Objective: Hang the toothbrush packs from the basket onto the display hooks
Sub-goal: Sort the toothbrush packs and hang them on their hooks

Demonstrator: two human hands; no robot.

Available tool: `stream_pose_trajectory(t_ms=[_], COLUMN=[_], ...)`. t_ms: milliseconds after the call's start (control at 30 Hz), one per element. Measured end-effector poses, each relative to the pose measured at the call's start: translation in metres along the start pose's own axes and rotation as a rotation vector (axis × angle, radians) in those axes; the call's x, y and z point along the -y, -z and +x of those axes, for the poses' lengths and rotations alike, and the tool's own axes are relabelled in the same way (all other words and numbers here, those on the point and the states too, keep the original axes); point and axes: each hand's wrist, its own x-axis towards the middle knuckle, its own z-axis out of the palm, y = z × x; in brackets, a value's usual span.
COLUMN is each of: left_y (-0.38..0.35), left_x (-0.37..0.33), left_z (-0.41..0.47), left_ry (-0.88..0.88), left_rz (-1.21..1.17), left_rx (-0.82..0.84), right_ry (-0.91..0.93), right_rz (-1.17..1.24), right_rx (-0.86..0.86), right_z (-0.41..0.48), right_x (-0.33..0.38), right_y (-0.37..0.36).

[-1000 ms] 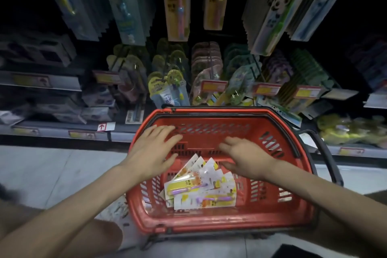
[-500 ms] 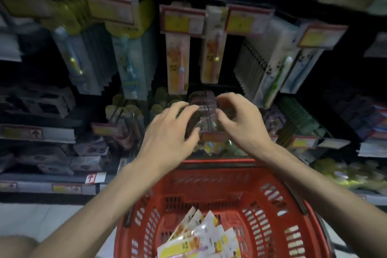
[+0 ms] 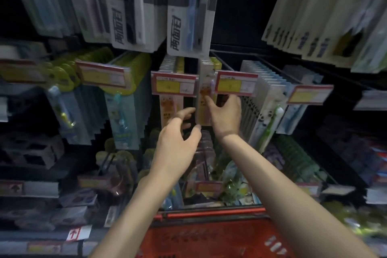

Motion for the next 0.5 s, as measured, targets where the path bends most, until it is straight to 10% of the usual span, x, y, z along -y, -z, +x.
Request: stream_pose_trajectory(t_ms=[500], left_y=[0.002], left_x=[0.014], left_z=[-0.017], left_ry=[0.05], left_rz=[0.101], left_rx=[0.111], right_ry=[-0.019], right_rz=[-0.116], right_rx=[0.088], right_z=[-0.028], right_x=[-0.014], right_y=[0.018])
